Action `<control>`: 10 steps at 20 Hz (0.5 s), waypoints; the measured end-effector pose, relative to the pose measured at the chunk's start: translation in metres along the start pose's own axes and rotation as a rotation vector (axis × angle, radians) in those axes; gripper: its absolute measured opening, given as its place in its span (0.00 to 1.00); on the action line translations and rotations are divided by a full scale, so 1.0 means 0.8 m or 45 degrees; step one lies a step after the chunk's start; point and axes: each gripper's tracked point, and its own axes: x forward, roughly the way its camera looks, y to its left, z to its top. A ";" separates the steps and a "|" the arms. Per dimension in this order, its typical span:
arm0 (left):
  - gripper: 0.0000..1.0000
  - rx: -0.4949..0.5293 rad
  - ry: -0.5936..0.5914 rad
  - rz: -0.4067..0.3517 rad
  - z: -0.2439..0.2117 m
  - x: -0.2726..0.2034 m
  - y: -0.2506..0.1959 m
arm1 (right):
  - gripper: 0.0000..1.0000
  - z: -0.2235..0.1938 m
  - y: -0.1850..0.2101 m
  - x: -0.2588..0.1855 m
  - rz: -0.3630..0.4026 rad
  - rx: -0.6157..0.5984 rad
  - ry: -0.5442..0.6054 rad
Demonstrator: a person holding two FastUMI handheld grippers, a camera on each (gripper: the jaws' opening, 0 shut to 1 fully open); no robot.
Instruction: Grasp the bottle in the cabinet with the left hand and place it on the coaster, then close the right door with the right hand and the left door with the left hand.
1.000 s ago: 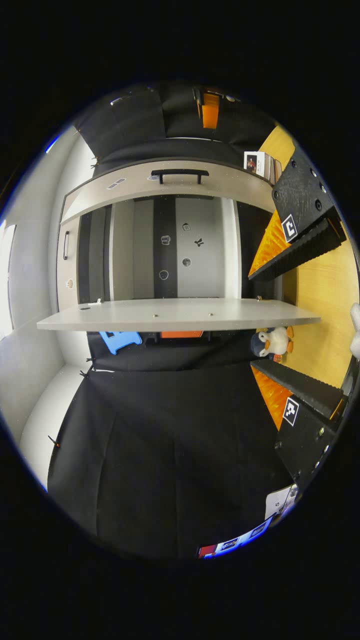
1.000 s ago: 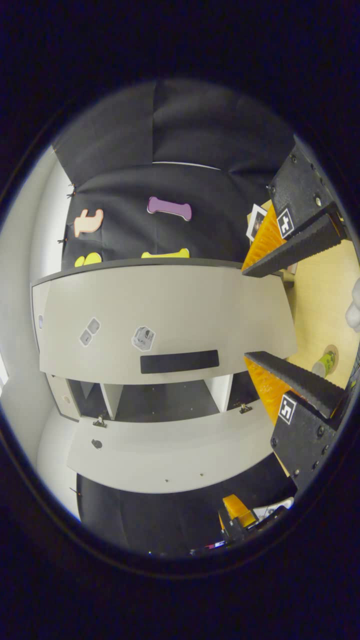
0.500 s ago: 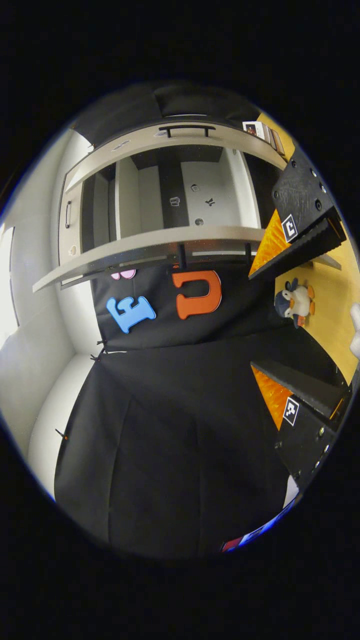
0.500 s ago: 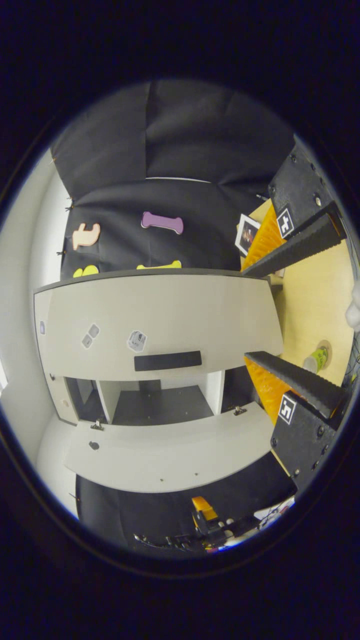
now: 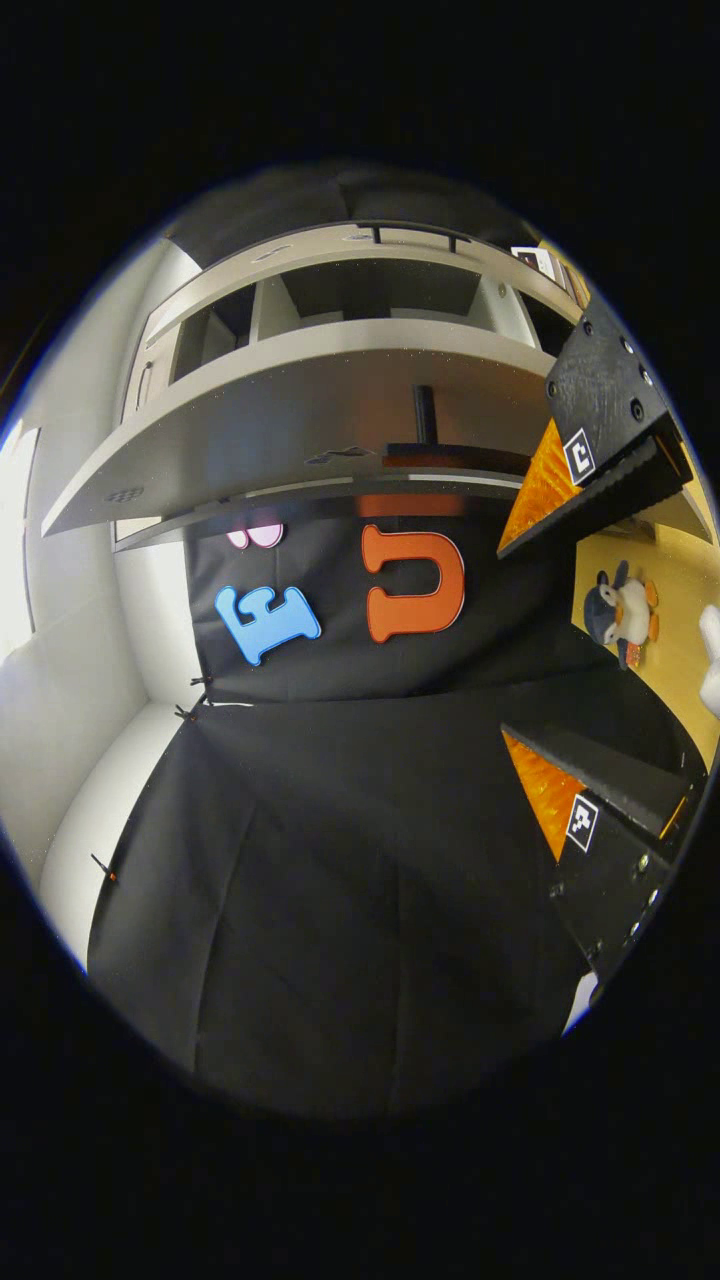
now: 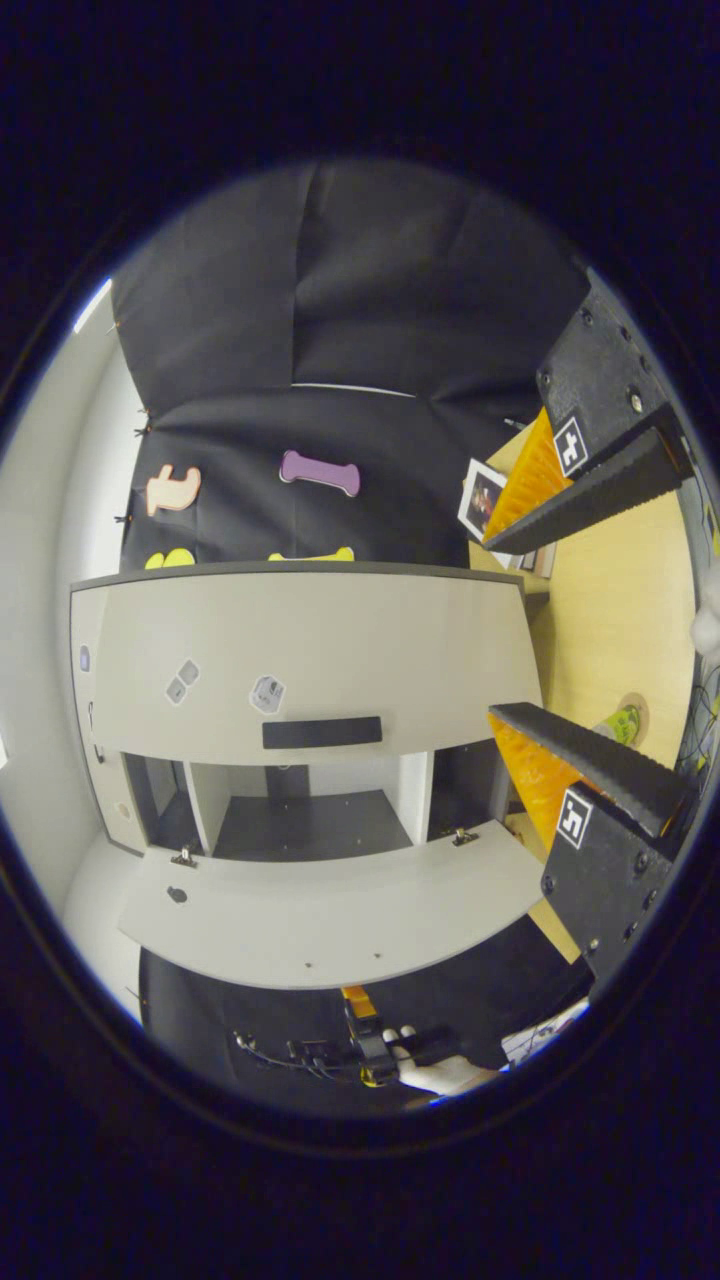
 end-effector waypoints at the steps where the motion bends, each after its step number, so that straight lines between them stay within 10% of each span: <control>1: 0.96 0.000 0.002 -0.013 0.000 0.003 -0.004 | 0.98 -0.002 0.000 -0.002 -0.002 0.002 0.005; 10: 0.92 0.017 -0.003 -0.021 0.002 0.003 -0.010 | 0.98 -0.007 0.005 0.002 0.047 0.017 0.021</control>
